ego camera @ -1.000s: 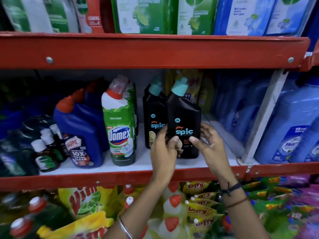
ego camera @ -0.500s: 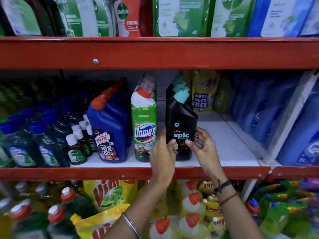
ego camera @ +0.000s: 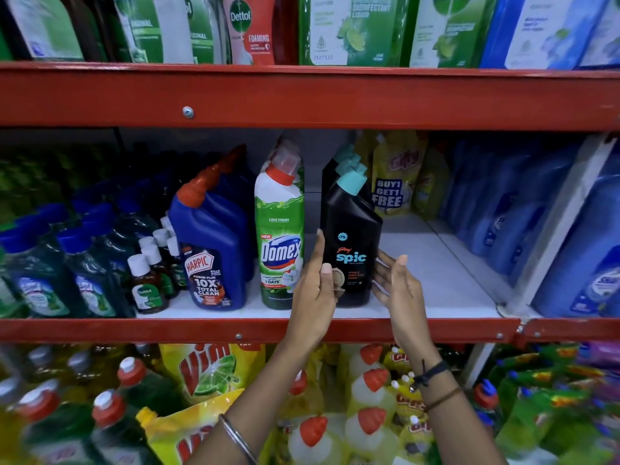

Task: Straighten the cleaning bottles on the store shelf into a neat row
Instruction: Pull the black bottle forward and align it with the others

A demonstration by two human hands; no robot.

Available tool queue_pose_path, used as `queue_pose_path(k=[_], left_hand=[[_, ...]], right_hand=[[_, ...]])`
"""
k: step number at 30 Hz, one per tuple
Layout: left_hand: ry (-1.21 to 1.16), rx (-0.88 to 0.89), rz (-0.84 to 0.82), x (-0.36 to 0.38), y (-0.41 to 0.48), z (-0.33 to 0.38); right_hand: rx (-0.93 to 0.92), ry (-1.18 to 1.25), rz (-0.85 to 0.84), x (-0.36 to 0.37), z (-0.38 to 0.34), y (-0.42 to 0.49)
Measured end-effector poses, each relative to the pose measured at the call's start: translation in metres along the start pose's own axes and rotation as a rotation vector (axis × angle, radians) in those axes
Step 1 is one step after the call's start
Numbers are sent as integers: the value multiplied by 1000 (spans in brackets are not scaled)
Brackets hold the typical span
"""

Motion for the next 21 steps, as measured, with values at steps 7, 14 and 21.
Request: queue_pose_path(k=[7,14,21], left_hand=[[-92,-34,-19,-2,-4,8],[-94,-30,-4,-4,-5,11],[-136,124,269,-12,-33,-1]], right_hand=[[24,16,-1,0,-6,0],[22,0,-15,-1,-10,-2],[-272,-99,232,22,-6,-29]])
Point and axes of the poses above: each hand's wrist, its own y-axis towards the middle knuckle, its own x-axis out of the palm, z = x × y, the point moved 1 cm from there along y, towards the middle knuckle, and after that the axes turned 12 degrees about -z, right-handed, at the moved point
